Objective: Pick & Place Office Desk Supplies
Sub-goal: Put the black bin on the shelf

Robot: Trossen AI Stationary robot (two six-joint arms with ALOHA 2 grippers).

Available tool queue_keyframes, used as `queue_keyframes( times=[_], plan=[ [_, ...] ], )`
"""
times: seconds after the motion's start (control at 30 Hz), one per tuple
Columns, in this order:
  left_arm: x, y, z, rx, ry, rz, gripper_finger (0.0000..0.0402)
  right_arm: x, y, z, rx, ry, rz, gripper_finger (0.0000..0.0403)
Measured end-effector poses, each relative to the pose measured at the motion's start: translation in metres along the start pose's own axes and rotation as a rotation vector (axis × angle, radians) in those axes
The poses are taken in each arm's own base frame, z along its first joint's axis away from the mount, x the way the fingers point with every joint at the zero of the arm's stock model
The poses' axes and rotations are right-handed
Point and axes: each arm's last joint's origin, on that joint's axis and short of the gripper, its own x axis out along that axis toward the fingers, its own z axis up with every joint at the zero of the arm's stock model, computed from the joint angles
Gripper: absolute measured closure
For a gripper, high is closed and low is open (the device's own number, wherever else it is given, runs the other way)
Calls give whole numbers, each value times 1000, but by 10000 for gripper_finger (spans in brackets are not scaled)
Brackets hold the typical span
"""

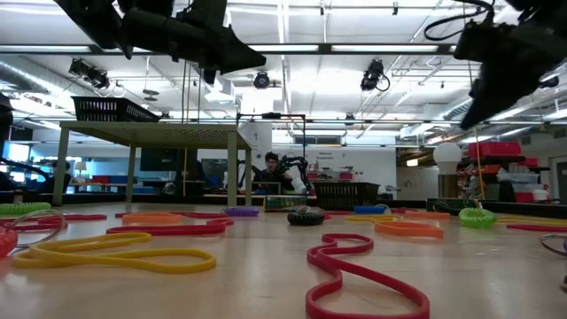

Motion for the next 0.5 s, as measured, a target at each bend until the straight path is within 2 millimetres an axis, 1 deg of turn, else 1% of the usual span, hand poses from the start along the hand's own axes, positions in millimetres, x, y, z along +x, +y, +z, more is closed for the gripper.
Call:
queue_keyframes(
  times=[0.2, 0.33, 0.5],
  plan=[
    [0, 0, 0, -7, 1, -1, 381, -9, 18, -3, -11, 192, 52, 333],
    [0, 0, 0, -56, 5, -2, 381, -11, 30, -7, -12, 261, 98, 303],
    [0, 0, -1, -42, 5, 3, 380, -9, 43, -14, -3, 328, 130, 272]
  ],
)
